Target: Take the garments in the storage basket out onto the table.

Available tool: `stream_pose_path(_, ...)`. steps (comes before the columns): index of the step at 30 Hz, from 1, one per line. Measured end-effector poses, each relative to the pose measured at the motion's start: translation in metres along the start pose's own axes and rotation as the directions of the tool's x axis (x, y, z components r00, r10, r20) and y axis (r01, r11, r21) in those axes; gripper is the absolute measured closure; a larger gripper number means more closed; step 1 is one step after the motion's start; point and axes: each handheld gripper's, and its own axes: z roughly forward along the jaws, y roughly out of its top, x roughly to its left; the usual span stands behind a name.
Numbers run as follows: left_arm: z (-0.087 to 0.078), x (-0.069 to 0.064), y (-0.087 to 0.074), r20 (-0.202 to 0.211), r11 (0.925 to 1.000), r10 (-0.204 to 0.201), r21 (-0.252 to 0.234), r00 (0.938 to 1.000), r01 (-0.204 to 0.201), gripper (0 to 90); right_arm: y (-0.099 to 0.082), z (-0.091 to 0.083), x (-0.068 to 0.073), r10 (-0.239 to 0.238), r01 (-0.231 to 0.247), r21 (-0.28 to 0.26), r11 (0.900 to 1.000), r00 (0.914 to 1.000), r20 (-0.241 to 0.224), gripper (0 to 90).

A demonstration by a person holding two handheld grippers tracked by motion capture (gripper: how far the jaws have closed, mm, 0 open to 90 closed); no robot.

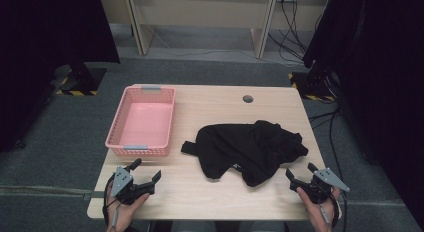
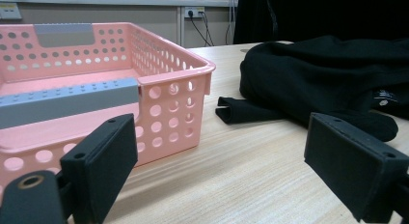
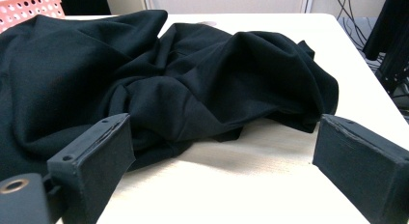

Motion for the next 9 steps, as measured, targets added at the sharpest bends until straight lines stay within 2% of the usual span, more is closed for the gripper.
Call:
stream_pose_path(4,0.0,-0.001,0.0,-0.009,1.0,0.009,0.001,0.9999,-0.009,9.2,-0.0001,-0.0003,-0.0002,0.0,-0.001,-0.003,1.0,1.0,-0.008,5.1)
stream_pose_path(9,0.0004,-0.0015,0.0002,0.001,1.0,0.005,0.008,1.0,-0.005,7.0,0.0001,-0.0001,-0.0003,0.002,-0.002,0.001,1.0,1.0,-0.002,2.2)
